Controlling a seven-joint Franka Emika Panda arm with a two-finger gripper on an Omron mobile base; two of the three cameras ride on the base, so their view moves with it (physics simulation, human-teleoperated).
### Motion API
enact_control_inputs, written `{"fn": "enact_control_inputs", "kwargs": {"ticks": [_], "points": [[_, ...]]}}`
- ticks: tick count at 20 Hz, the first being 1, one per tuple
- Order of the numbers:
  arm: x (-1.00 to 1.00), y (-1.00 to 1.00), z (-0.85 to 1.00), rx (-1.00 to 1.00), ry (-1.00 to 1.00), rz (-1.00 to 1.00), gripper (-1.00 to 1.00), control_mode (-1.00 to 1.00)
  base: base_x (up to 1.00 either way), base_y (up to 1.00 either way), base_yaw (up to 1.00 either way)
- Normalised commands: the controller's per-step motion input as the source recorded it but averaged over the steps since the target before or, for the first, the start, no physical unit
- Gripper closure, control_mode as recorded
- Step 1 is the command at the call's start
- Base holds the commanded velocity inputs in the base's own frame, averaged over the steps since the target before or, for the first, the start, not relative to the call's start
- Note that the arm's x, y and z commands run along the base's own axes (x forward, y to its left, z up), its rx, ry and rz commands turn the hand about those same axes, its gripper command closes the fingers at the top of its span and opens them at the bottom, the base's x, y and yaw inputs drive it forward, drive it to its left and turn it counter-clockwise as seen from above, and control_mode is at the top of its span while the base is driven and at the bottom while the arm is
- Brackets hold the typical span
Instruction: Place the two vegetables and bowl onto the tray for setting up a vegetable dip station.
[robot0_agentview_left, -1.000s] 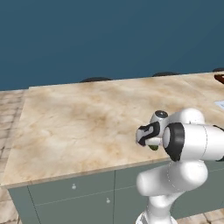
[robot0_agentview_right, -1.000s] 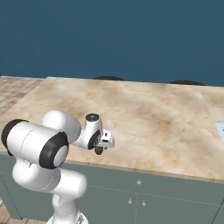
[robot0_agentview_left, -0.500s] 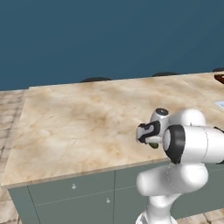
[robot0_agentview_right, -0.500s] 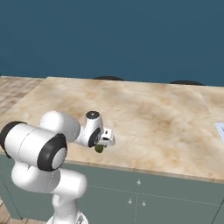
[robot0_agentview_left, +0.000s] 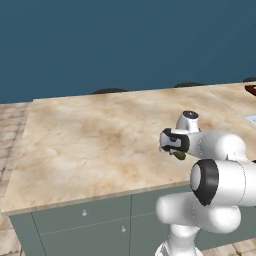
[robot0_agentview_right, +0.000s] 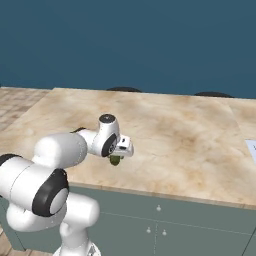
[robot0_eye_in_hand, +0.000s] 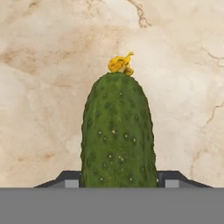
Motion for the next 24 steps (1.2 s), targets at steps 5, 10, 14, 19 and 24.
{"fn": "enact_control_inputs", "kwargs": {"ticks": [5,10,14,19,24], "points": [[0.00,0.00,0.55,0.00,0.01,0.00,1.00,-1.00,0.00,0.00,0.00],[-0.01,-0.01,0.54,0.00,0.02,0.00,1.00,-1.00,0.00,0.00,0.00],[-0.05,0.00,0.50,0.00,0.02,0.00,1.00,-1.00,0.00,0.00,0.00],[-0.13,0.00,0.49,0.00,0.01,0.00,1.00,-1.00,0.00,0.00,0.00],[-0.21,0.00,0.50,0.00,0.00,0.00,1.00,-1.00,0.00,0.00,0.00]]}}
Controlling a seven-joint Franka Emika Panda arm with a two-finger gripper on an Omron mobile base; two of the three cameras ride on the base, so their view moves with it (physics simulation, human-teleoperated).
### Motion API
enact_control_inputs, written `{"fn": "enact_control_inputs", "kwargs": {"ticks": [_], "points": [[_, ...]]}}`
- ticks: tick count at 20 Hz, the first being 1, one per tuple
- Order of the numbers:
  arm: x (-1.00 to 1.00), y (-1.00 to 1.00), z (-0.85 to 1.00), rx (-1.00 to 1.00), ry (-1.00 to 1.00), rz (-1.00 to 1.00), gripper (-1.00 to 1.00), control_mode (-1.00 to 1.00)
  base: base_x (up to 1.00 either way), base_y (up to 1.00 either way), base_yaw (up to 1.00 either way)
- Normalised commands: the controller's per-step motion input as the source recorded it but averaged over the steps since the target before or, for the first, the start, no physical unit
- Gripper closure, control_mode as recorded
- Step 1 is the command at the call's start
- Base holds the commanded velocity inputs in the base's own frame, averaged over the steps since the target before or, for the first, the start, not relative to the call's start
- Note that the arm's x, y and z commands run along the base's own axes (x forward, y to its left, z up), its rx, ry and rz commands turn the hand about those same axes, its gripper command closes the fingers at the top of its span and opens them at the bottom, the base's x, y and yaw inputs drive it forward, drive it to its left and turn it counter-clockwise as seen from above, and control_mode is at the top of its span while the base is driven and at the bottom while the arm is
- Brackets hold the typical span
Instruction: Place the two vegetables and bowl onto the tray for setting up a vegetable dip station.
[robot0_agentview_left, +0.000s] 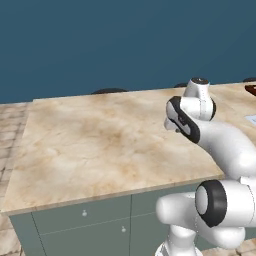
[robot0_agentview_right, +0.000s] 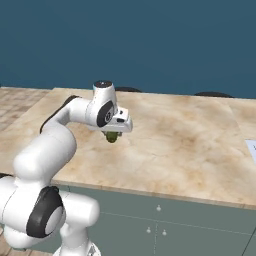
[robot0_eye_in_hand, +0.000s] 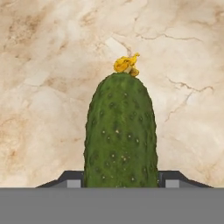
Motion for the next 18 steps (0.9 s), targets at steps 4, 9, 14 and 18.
{"fn": "enact_control_inputs", "kwargs": {"ticks": [4,9,14,18], "points": [[-0.16,0.00,0.47,0.00,0.00,0.00,1.00,-1.00,0.00,0.00,0.00],[-0.17,0.00,0.37,0.00,0.00,0.00,1.00,-1.00,0.00,0.00,0.00],[-0.20,0.00,0.26,0.00,0.00,0.00,1.00,-1.00,0.00,0.00,0.00],[-0.18,0.01,0.23,0.00,0.00,0.00,1.00,-1.00,0.00,0.00,0.00]]}}
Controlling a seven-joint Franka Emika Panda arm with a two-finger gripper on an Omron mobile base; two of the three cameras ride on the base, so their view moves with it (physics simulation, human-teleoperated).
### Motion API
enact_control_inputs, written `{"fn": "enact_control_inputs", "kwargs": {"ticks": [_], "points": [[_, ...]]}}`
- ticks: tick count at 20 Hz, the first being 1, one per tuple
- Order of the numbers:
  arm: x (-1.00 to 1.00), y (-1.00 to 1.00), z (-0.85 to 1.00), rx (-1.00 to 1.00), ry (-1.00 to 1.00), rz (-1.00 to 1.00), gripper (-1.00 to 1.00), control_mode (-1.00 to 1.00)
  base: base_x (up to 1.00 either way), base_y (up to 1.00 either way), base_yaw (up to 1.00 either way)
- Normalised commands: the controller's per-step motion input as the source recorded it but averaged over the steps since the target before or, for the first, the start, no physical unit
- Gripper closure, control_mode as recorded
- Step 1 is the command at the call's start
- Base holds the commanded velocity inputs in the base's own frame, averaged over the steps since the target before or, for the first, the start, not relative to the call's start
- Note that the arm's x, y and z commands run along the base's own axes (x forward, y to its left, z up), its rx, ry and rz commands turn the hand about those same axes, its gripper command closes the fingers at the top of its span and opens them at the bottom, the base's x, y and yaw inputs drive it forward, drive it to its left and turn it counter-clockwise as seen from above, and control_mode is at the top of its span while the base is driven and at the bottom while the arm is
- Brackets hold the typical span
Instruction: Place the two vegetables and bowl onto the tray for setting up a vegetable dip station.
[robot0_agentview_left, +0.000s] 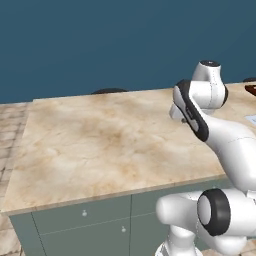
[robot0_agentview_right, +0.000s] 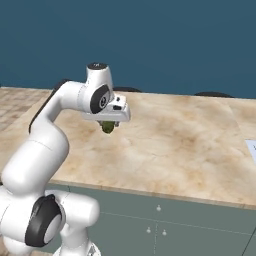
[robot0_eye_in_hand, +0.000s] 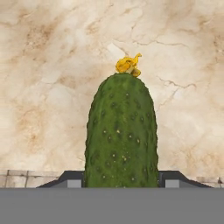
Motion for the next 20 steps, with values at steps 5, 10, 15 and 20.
{"fn": "enact_control_inputs", "kwargs": {"ticks": [5,10,15,20], "points": [[-0.26,0.08,0.15,0.00,0.00,0.00,1.00,-1.00,0.00,0.00,0.00],[-0.35,0.10,0.07,0.00,0.00,0.00,1.00,-1.00,0.00,0.00,0.00],[-0.27,0.02,0.16,0.00,0.00,0.00,1.00,-1.00,0.00,0.00,0.00],[-0.13,0.00,0.14,0.00,0.00,0.00,1.00,-1.00,0.00,0.00,0.00]]}}
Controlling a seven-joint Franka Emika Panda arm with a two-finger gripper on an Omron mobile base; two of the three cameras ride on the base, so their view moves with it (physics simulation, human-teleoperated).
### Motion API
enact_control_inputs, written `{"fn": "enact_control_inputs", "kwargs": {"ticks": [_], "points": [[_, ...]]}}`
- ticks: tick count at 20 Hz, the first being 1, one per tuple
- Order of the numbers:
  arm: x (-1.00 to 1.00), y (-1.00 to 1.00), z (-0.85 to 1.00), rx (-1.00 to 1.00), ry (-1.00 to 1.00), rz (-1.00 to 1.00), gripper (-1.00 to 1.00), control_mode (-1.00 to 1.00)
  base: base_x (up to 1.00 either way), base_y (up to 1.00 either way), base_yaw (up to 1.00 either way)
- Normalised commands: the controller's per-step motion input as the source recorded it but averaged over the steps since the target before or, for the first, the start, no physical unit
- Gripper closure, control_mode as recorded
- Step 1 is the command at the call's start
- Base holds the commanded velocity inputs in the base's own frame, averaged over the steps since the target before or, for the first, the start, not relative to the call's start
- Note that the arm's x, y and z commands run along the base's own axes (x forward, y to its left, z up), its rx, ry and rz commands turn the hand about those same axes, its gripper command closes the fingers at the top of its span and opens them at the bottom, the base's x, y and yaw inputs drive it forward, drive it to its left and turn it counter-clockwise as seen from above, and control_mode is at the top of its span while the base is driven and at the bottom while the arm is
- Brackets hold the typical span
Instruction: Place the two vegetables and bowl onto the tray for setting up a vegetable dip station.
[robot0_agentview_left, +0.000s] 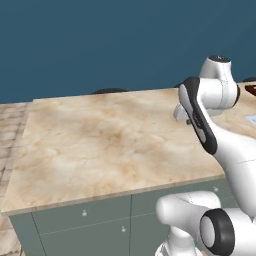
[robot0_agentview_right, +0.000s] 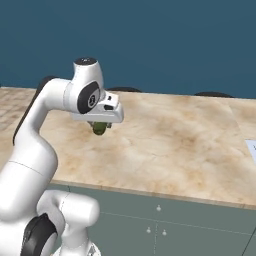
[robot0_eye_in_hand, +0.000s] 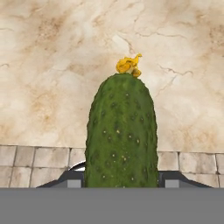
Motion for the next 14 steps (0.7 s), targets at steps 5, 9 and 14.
{"fn": "enact_control_inputs", "kwargs": {"ticks": [5,9,14], "points": [[-0.25,0.01,0.04,0.00,0.02,0.00,1.00,-1.00,0.00,0.00,0.00],[-0.22,0.06,0.00,0.00,0.02,-0.02,1.00,-1.00,0.00,0.00,0.00],[-0.16,0.09,0.00,0.00,0.03,-0.01,1.00,-1.00,0.00,0.00,0.00]]}}
